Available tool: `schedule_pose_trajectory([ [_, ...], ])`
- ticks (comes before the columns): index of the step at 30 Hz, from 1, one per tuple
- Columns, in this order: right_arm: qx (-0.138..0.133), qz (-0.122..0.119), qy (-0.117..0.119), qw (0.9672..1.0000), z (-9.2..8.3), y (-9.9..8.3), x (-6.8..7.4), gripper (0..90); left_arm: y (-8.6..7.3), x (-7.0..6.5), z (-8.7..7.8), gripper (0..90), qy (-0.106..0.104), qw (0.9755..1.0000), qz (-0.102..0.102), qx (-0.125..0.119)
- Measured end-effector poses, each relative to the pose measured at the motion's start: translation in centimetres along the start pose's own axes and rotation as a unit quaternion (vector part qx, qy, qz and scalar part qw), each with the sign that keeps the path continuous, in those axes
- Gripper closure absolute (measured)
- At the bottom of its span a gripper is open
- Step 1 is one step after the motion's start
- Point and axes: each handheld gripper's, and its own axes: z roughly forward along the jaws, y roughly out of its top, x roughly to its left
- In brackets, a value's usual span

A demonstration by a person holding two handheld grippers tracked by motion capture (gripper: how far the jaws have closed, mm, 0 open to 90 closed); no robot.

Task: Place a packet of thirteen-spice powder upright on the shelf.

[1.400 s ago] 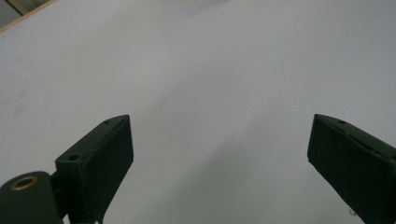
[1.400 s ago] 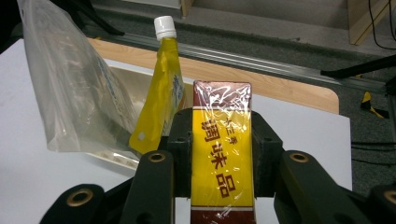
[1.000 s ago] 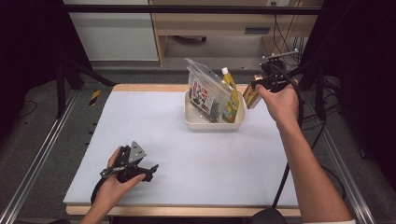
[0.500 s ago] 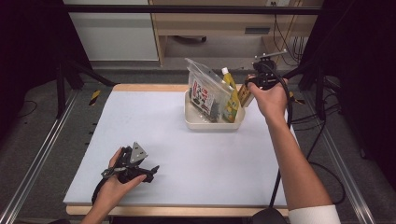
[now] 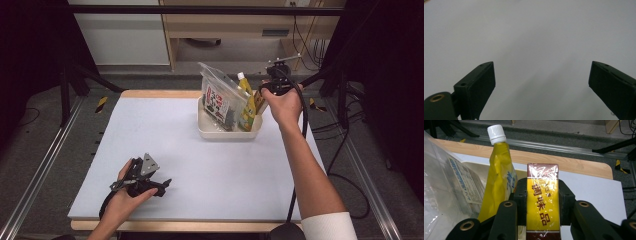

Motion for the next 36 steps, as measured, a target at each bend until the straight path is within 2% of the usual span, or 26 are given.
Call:
schedule_pose_trajectory([
  [20,0.012,0.005,0.004,0.9999,1.6,-0.5,0.7,68.1,0.0,0.0,0.0,7.2,-0.002,1.0,0.006,0.005],
  [31,0.02,0.0,-0.006,0.9998,2.2,-0.7,0.8,68.1,0.0,0.0,0.0,7.2,-0.002,1.0,0.003,0.003],
  [36,0.026,0.001,-0.015,0.9996,2.4,-0.8,0.9,68.1,0.0,0.0,0.0,7.2,-0.004,0.9999,0.008,0.006],
])
